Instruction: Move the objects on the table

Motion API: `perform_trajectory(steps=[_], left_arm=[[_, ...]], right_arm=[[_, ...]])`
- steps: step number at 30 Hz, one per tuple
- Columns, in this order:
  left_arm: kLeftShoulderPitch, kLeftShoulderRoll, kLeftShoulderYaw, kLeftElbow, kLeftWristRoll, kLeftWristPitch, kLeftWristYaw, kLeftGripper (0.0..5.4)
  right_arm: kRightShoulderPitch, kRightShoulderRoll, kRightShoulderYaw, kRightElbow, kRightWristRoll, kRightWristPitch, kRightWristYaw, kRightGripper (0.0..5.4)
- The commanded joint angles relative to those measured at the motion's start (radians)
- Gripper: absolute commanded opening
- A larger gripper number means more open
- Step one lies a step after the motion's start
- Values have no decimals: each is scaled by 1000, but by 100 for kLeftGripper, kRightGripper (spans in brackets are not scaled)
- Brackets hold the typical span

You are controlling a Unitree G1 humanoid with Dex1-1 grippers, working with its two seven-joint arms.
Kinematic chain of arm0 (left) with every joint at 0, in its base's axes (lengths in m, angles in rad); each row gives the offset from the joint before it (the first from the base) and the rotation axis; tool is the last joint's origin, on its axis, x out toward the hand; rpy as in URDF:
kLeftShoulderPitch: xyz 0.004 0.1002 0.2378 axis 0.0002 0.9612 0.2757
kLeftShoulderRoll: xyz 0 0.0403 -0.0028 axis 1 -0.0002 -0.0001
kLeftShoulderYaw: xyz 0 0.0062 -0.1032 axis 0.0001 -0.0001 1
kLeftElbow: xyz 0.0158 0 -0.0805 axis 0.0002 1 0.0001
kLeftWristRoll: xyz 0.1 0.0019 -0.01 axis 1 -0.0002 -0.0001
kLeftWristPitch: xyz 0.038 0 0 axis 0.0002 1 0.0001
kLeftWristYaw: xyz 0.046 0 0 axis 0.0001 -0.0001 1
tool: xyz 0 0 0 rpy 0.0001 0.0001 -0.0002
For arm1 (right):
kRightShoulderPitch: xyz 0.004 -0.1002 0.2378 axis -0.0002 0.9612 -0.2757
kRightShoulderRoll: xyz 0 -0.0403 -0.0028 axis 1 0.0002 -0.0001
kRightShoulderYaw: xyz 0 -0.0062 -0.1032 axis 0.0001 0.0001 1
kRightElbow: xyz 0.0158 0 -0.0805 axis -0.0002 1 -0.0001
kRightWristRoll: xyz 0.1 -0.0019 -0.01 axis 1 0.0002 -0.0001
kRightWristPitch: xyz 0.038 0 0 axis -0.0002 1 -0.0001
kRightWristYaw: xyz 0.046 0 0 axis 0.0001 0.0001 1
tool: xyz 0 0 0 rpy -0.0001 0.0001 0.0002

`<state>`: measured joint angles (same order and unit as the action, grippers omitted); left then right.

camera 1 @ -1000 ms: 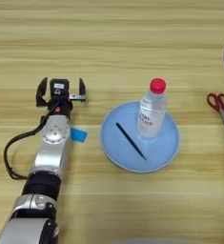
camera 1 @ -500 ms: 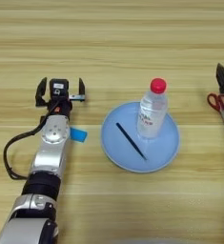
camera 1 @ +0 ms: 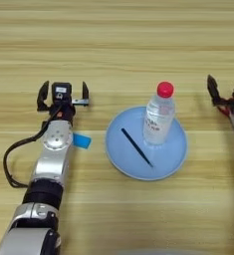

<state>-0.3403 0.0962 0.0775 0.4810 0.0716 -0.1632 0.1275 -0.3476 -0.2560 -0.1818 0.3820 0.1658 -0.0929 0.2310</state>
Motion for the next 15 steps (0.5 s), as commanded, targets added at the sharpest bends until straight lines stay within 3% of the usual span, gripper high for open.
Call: perform_trajectory(steps=[1,15], left_arm=[[8,7,4,-17,-4,-2,-5,540],[16,9,4,-33,-3,-1,-7,540]], right_arm=[[11,8,21,-14,-3,10,22,537],[24,19,28,-29,2,34,35,537]])
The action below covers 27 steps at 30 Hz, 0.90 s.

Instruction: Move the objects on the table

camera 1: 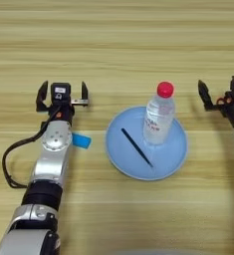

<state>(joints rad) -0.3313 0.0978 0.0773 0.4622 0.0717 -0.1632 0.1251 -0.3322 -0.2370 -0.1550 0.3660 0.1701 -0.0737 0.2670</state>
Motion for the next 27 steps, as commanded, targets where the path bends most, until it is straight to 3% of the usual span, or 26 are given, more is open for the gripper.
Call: perform_trajectory(steps=[1,17,27], left_arm=[[7,7,4,-16,-4,-4,-5,540],[28,-29,-11,-197,-53,7,-51,540],[59,-82,-75,-432,-94,60,-123,540]], right_arm=[[8,0,2,-14,-2,14,-1,537],[21,5,12,-35,-11,19,-7,537],[27,12,19,-46,-17,21,-12,537]])
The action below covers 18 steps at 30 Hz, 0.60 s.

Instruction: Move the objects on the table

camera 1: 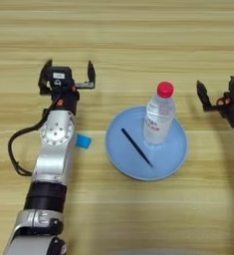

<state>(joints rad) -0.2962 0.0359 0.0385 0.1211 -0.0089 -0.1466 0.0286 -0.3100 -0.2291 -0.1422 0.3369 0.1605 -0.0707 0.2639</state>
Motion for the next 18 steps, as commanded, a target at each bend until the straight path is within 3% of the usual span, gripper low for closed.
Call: perform_trajectory(steps=[1,6,10,18], left_arm=[[29,-25,-47,-117,-16,54,-34,540],[50,-47,-102,-259,-50,118,-88,540],[70,-67,-183,-357,-81,185,-146,540],[103,-64,-292,-434,-77,226,-209,540]], right_arm=[[6,5,7,-17,-8,19,-10,537],[7,8,10,-20,-11,19,-13,537],[6,10,13,-21,-13,19,-16,537],[8,13,19,-25,-15,19,-20,537]])
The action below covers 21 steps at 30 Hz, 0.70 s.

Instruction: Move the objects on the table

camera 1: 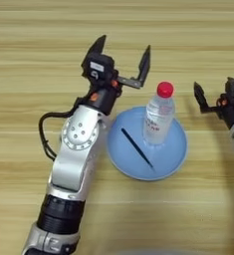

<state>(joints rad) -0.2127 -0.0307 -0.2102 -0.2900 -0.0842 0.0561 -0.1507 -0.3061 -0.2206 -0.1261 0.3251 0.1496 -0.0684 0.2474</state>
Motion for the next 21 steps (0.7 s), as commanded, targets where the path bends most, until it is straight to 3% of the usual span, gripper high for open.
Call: perform_trajectory(steps=[1,11,21], left_arm=[[23,2,-56,-23,0,22,-37,540],[36,20,-130,89,53,-20,-83,540],[40,12,-175,188,82,-64,-102,540]], right_arm=[[4,5,4,-14,-4,17,-5,537],[6,12,9,-20,-8,19,-10,537],[8,16,12,-29,-10,24,-12,537]])
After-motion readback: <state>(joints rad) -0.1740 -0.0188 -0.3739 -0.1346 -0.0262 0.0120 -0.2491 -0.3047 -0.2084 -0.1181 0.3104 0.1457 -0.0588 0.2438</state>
